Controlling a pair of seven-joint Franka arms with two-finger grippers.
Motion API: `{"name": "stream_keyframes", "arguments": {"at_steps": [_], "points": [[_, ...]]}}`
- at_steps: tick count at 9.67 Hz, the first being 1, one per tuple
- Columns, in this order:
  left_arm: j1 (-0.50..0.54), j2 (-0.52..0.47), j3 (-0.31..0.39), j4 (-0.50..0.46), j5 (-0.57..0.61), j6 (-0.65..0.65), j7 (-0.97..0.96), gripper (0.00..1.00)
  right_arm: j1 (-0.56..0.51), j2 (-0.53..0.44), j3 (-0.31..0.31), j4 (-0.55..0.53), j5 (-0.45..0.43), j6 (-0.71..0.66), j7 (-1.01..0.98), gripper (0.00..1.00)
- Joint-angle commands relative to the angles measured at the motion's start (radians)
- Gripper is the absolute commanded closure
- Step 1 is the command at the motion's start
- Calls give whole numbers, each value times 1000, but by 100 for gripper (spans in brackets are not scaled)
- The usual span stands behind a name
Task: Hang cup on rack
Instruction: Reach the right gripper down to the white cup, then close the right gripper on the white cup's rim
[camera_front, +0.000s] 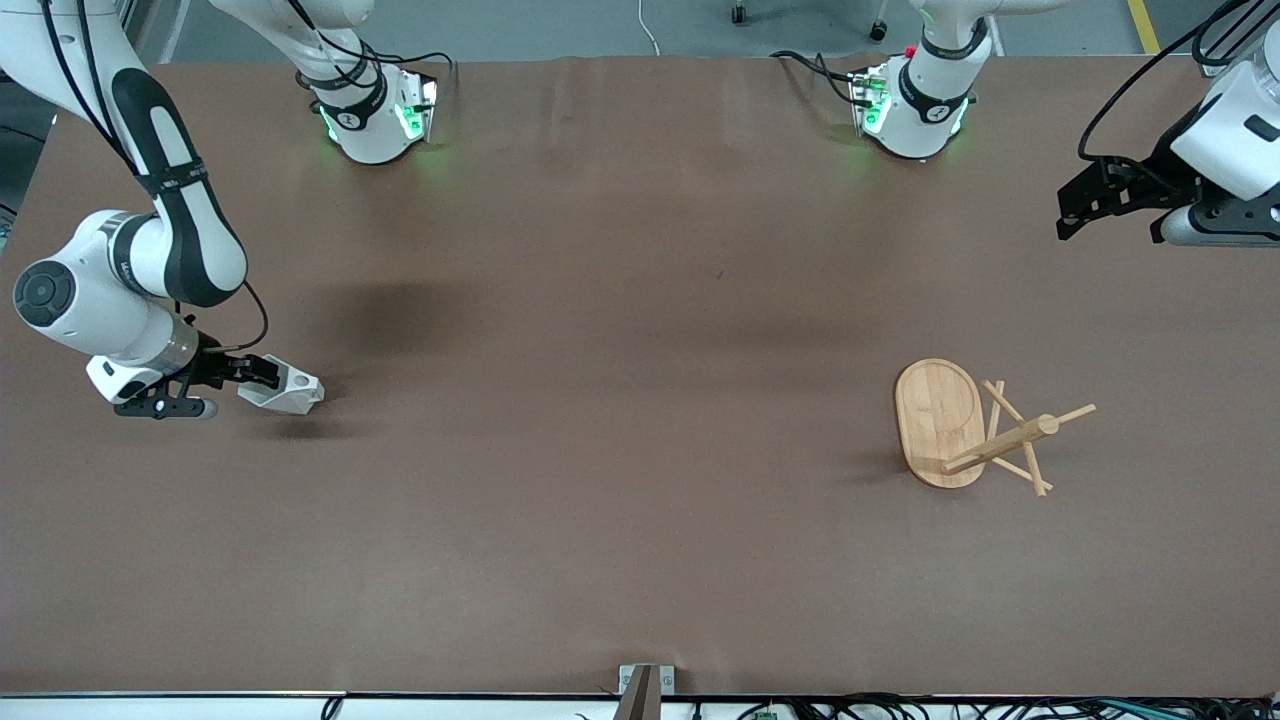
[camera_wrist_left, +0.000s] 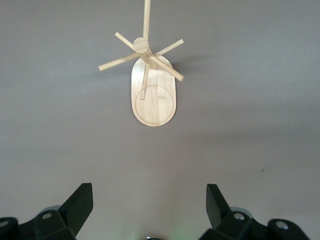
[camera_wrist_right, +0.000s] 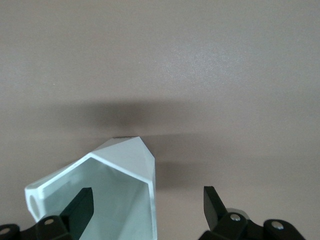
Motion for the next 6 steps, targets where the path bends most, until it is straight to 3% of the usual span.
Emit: {"name": "stream_keyframes", "arguments": {"at_steps": [1, 4, 5, 6], "points": [[0, 3, -3, -30, -5, 15, 3, 0, -12, 18, 8, -7, 20, 34, -28, 13], [0, 6, -3, -30, -3, 18, 3, 0, -20, 38, 9, -1, 37, 39, -28, 35], [0, 5, -3, -30, -3, 27, 5, 0, -20, 38, 8, -1, 60, 39, -30, 49], [0, 6, -3, -30, -3, 27, 5, 0, -23, 41, 8, 0, 63, 39, -30, 71]]}}
